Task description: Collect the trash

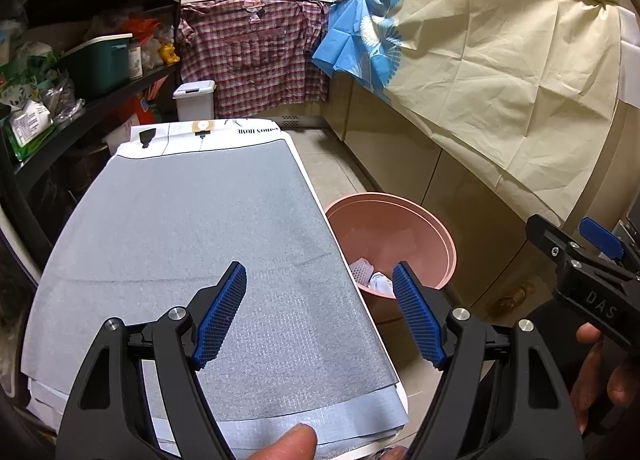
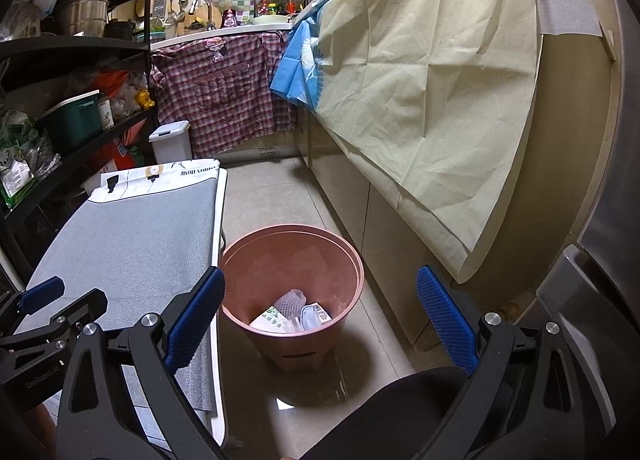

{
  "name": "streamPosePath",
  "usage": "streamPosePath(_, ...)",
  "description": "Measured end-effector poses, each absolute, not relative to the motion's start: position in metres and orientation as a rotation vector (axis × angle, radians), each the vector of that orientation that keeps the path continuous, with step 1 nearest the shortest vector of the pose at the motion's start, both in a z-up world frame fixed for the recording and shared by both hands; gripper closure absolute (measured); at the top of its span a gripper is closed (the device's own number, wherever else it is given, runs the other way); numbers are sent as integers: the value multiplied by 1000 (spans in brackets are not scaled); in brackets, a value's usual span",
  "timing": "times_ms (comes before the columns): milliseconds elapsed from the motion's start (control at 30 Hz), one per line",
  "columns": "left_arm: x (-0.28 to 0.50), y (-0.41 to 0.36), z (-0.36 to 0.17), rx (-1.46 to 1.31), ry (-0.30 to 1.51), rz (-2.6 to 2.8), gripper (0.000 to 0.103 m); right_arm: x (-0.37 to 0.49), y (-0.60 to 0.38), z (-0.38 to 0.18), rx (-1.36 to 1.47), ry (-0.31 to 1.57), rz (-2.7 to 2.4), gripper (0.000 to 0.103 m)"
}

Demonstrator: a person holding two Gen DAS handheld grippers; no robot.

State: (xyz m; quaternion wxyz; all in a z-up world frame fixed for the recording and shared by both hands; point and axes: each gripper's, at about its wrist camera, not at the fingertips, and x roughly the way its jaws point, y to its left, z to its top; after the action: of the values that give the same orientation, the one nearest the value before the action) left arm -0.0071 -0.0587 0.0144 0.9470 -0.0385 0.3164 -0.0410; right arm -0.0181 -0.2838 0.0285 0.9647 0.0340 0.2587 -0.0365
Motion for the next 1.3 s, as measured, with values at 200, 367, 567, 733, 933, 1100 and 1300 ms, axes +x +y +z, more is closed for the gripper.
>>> streamPosePath(200, -8, -60, 13, -72, 641, -90, 29, -18, -284, 28, 69, 524, -73, 8)
streamPosePath(367, -9, -64, 14, -61, 636, -92, 29, -16, -284, 28, 70, 525, -73, 8)
streamPosePath(567, -9, -64, 14, -60, 636, -94, 29, -16, -285, 28, 70, 525, -72, 8)
streamPosePath(733, -9, -64, 14, -61, 636, -94, 29, -16, -285, 28, 70, 524, -72, 8)
streamPosePath(933, -10, -65, 14, -55, 629, -92, 29, -16, -285, 28, 70, 525, -72, 8)
streamPosePath(1100, -10, -64, 13, -54, 626, -91, 29, -16, -285, 28, 70, 524, -71, 8)
streamPosePath(1300, -11, -64, 14, -55, 629, -91, 29, -16, -285, 27, 71, 524, -72, 8)
